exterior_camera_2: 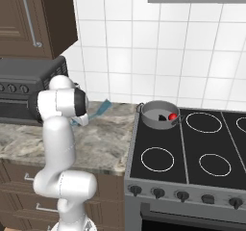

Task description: Put the eggplant and tomato in the pot. Retrieve the spatula and lightly stir the vegetables in the pot.

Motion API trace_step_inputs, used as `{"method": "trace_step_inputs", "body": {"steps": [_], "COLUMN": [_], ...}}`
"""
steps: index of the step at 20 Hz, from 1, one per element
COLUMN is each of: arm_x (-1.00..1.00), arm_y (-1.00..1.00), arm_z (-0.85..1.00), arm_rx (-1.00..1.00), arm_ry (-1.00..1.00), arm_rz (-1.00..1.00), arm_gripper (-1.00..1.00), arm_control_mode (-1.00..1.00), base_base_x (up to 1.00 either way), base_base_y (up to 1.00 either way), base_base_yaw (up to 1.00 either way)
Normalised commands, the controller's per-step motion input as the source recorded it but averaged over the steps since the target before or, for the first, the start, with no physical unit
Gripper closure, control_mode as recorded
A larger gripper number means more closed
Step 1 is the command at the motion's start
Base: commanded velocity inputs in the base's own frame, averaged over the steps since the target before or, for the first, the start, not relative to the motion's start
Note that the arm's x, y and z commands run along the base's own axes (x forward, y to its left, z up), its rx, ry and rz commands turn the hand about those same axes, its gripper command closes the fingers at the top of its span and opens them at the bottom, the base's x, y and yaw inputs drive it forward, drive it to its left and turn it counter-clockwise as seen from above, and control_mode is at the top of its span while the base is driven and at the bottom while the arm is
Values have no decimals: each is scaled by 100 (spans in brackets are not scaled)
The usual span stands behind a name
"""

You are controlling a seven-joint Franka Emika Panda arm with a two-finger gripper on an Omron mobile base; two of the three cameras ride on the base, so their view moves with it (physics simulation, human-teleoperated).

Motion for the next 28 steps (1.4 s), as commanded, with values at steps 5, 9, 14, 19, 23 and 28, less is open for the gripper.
{"method": "trace_step_inputs", "body": {"steps": [5, 9, 14, 19, 23, 28], "arm_x": [-86, -93, -99, -84, -68, -32], "arm_y": [-21, -12, -27, -49, -46, -55], "arm_z": [44, 87, 94, 72, 68, 55], "arm_rx": [0, 0, 0, 0, 0, 0], "arm_ry": [-21, -20, -13, -4, 4, 29], "arm_rz": [0, 0, 0, 0, 0, 4], "arm_gripper": [100, 100, 100, 100, 100, 100], "arm_control_mode": [-100, -100, -100, -100, -100, -100], "base_base_x": [0, 0, 0, 0, 0, 0], "base_base_y": [0, 0, 0, 0, 0, 0], "base_base_yaw": [0, 0, 0, 0, 0, 0]}}
